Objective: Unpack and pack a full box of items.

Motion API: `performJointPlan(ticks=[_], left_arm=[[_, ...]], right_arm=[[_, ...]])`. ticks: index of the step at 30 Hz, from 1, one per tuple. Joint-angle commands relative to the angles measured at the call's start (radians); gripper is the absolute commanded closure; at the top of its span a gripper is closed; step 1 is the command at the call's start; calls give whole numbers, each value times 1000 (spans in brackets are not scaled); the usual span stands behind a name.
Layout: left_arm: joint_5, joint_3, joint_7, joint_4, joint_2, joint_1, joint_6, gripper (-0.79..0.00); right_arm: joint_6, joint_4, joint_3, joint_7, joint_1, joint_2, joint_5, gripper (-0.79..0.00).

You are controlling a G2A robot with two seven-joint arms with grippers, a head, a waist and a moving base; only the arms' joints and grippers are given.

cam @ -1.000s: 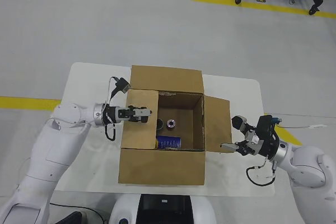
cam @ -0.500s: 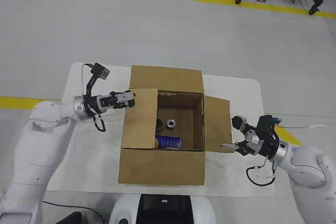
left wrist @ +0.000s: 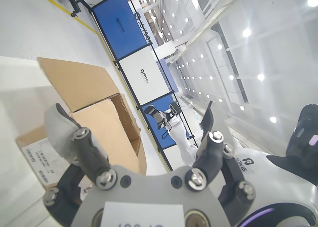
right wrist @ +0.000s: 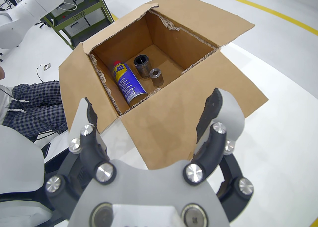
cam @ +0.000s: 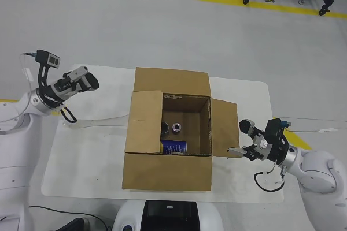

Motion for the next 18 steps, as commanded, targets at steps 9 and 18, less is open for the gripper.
performJointPlan(ticks=[9, 18], left_arm=[[-6, -61, -42, 105, 17, -28, -34, -785], [-17, -66, -44, 142, 21, -36, -42, -785]], right_arm=[[0, 0, 0, 0, 0, 0, 0, -785], [0, 0, 0, 0, 0, 0, 0, -785]])
